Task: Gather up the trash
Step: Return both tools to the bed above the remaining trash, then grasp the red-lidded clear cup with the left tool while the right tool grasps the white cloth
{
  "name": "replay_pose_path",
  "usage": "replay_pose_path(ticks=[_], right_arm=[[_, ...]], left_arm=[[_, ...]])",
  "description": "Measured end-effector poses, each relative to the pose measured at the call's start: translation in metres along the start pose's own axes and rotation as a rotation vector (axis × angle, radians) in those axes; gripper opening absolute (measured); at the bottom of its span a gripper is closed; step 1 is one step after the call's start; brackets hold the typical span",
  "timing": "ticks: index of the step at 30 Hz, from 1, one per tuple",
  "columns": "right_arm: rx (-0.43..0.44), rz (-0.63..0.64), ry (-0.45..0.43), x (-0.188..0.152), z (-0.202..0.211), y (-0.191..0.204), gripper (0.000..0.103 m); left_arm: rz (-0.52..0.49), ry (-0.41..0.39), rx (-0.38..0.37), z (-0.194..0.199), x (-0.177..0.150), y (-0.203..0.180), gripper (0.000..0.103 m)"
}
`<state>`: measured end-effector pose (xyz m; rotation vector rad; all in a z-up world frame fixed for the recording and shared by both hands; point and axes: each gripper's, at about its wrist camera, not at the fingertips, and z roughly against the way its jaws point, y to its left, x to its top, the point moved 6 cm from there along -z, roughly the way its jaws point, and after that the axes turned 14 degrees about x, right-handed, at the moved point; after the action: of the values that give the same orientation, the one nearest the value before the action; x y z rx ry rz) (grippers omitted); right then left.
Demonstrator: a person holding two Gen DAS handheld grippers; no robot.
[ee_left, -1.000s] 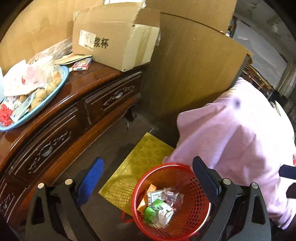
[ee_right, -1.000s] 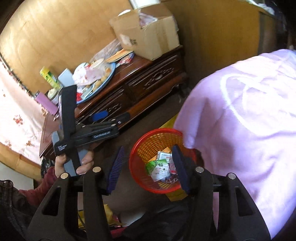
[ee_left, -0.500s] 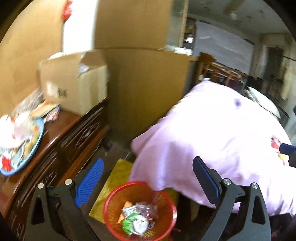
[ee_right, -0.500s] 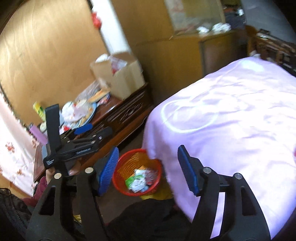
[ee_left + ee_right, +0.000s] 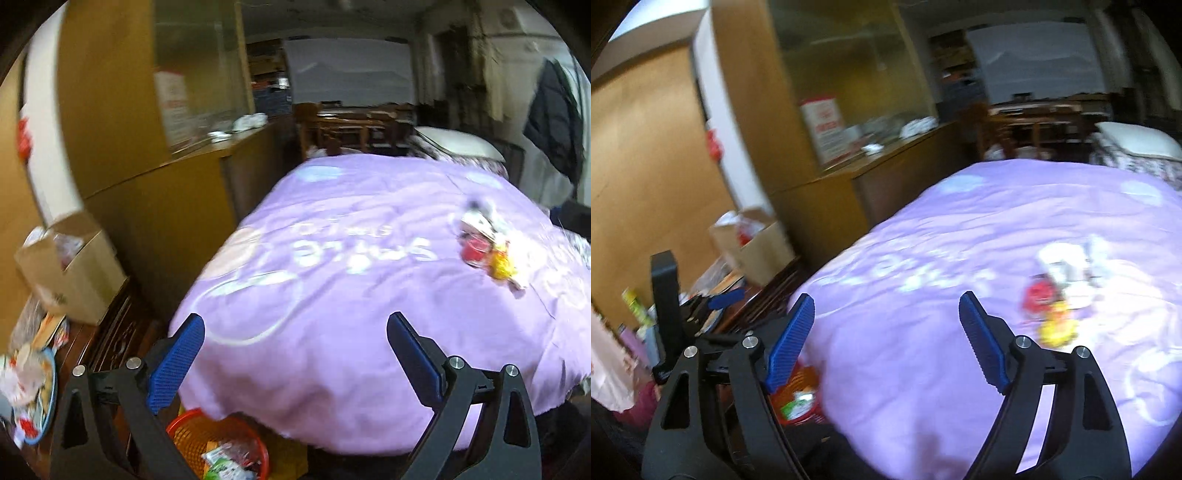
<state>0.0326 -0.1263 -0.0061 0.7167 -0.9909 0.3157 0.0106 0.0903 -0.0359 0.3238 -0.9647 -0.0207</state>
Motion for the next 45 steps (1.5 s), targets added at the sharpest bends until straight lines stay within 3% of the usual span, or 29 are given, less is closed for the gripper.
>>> replay_pose_path(ticks=[6, 13, 20, 22, 25, 28, 36, 42, 45], right_arm=[[-0.199, -0.074, -0.035, -0.004, 0.018, -0.082, 0.083], [-0.424, -0.100, -0.010, -0.018, 0.024, -0.164, 0.083], [-0.624, -0.126, -0.005, -0.028, 0.034, -0.230, 0.083], [-0.660, -0.168, 0.009, -0.037, 0.032, -0.249, 0.089], [-0.626, -0.287, 0.091, -0.052, 0.025, -0.276, 0.089], [-0.603, -0.352, 0.081, -0.057, 0.028, -0.285, 0.090], [-0.607, -0.335, 0.142, -0.061, 0.021, -0.284, 0.097], [-0.590, -0.348, 0.114, -0.059, 0.022, -0.284, 0.096], [-0.582, -0.356, 0.091, -0.059, 0.026, -0.284, 0.096]], left_arm=[[-0.074, 0.000, -0.035, -0.019, 0.017, -0.064, 0.097], [-0.115, 0.065, -0.106, -0.068, 0.034, -0.141, 0.097], [-0.178, 0.108, -0.121, -0.109, 0.038, -0.194, 0.097], [-0.196, 0.112, -0.119, -0.118, 0.039, -0.205, 0.097], [-0.214, 0.122, -0.130, -0.130, 0.038, -0.220, 0.097], [-0.219, 0.129, -0.141, -0.138, 0.037, -0.229, 0.097], [-0.200, 0.155, -0.184, -0.149, 0.035, -0.236, 0.097], [-0.149, 0.108, -0.310, -0.125, 0.052, -0.229, 0.097], [-0.162, 0.071, -0.325, -0.113, 0.064, -0.238, 0.097]])
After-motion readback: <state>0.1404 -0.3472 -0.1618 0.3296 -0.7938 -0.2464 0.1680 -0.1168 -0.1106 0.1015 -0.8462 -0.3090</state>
